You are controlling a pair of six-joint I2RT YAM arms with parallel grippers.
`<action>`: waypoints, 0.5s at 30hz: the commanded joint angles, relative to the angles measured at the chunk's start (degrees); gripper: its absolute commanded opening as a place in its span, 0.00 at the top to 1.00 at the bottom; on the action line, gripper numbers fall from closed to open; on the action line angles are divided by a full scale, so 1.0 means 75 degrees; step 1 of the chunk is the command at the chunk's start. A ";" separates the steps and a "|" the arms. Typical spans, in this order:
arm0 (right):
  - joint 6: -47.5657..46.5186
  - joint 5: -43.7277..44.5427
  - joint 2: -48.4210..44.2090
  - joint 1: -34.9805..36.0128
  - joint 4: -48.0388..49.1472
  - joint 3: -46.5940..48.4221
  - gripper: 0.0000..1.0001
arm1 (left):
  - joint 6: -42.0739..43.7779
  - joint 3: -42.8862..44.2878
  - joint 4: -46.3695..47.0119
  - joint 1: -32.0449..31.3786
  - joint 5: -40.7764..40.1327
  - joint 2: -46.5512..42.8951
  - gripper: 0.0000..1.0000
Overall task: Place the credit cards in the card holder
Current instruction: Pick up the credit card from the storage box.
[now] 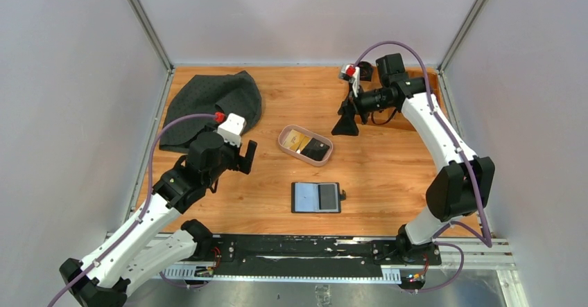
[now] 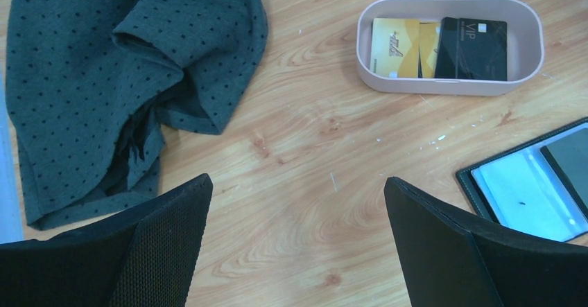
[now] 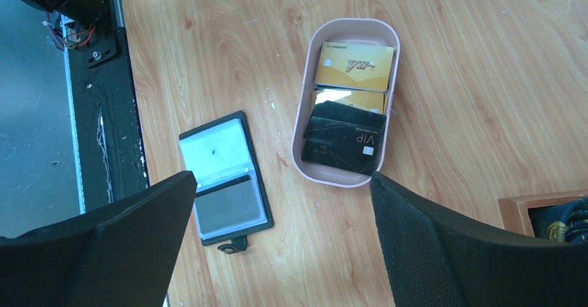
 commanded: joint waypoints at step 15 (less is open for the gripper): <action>0.0317 0.2126 0.0420 0.0481 -0.0042 0.1730 0.00 | 0.0096 -0.0144 0.0144 0.0184 -0.0240 0.0001 0.00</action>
